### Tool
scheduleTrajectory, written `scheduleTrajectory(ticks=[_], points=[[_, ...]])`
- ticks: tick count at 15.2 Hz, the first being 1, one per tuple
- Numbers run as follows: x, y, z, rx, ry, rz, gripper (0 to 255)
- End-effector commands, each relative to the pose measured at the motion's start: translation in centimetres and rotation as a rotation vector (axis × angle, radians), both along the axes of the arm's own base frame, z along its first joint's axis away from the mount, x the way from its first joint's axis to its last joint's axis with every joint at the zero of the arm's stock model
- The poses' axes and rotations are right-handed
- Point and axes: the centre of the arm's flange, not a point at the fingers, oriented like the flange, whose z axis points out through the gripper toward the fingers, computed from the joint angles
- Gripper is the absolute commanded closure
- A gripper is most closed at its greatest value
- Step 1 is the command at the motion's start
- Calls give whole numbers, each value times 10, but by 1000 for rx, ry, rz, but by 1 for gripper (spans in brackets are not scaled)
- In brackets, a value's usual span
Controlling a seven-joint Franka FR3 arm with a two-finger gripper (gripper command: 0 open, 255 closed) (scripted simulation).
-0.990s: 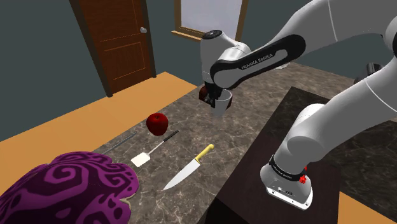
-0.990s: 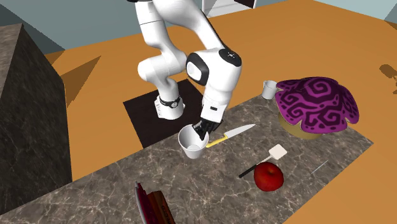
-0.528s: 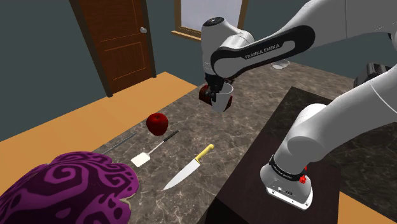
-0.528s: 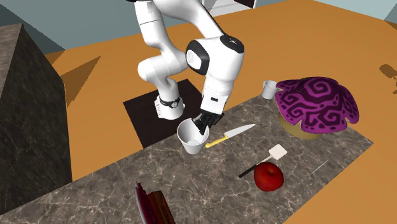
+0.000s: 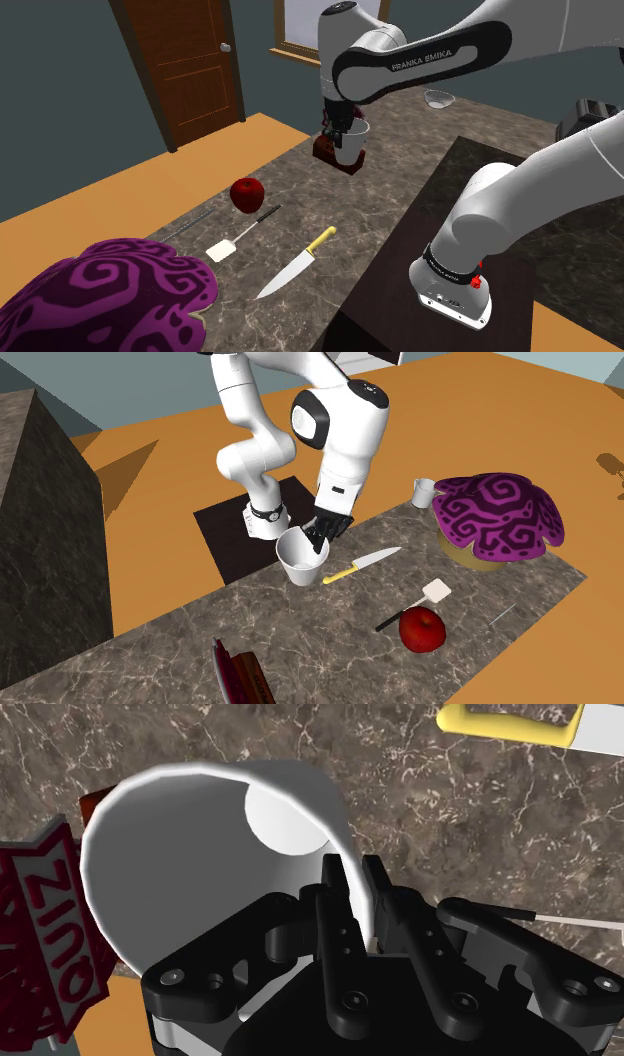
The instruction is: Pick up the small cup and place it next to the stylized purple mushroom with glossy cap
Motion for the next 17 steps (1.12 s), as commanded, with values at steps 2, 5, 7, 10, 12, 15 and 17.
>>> scheduleTrajectory(ticks=[2, 5, 7, 10, 12, 15, 17], points=[[2, 0, 15, 0, 1, 0, 255], [2, 0, 31, 0, 1, 0, 255], [2, 0, 41, 0, 1, 0, 255], [2, 0, 57, 0, 1, 0, 255], [2, 0, 68, 0, 1, 0, 255], [2, 0, 83, 0, 1, 0, 255], [2, 0, 94, 0, 1, 0, 255]])
